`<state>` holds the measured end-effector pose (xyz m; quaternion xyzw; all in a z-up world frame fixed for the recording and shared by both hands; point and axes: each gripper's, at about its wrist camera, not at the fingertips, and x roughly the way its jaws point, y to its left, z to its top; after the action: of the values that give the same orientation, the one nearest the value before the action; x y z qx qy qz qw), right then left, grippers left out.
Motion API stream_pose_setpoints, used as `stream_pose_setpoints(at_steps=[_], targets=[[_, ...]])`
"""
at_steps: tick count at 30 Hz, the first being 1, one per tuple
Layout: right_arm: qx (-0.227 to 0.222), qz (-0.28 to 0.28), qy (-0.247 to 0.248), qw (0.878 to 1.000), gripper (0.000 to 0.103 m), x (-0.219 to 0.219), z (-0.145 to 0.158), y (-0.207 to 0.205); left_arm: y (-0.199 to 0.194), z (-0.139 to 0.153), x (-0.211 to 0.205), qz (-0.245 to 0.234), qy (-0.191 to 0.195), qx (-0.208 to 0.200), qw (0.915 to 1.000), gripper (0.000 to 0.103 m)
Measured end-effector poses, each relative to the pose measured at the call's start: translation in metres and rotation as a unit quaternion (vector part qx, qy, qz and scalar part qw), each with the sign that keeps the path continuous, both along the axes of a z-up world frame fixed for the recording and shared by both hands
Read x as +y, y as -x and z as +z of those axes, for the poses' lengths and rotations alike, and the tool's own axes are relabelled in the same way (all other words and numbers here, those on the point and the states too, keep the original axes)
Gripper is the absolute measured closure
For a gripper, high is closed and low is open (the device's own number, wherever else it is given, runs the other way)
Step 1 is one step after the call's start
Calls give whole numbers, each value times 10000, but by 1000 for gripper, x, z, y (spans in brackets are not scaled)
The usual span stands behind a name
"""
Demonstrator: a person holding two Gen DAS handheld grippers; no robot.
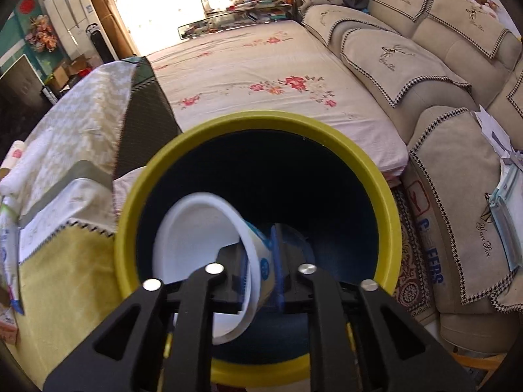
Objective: Collect trash
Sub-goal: 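Carry the white bowl with the right gripper over the bin and release, then reach the left gripper to the pink carton and grasp it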
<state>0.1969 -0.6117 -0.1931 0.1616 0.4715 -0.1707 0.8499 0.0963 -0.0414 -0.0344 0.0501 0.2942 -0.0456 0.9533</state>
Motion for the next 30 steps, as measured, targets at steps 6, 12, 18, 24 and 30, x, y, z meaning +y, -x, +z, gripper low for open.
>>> stream_pose_setpoints(at_steps=[6, 12, 18, 24, 30], targets=[[-214, 27, -30, 9998, 71, 4, 4, 8, -8, -6, -9, -184, -40, 100, 9998, 4], [-505, 243, -10, 9984, 67, 23, 23, 25, -15, -21, -16, -735, -6, 205, 9971, 4], [-671, 383, -70, 9970, 63, 36, 36, 33, -25, -46, -23, -1432, -185, 412, 9887, 4], [-712, 437, -116, 9964, 62, 43, 41, 32, -38, -71, -22, -1876, -128, 831, 9786, 4], [-700, 521, -146, 9961, 60, 47, 39, 30, -42, -87, -24, -2107, 41, 1149, 9708, 12]])
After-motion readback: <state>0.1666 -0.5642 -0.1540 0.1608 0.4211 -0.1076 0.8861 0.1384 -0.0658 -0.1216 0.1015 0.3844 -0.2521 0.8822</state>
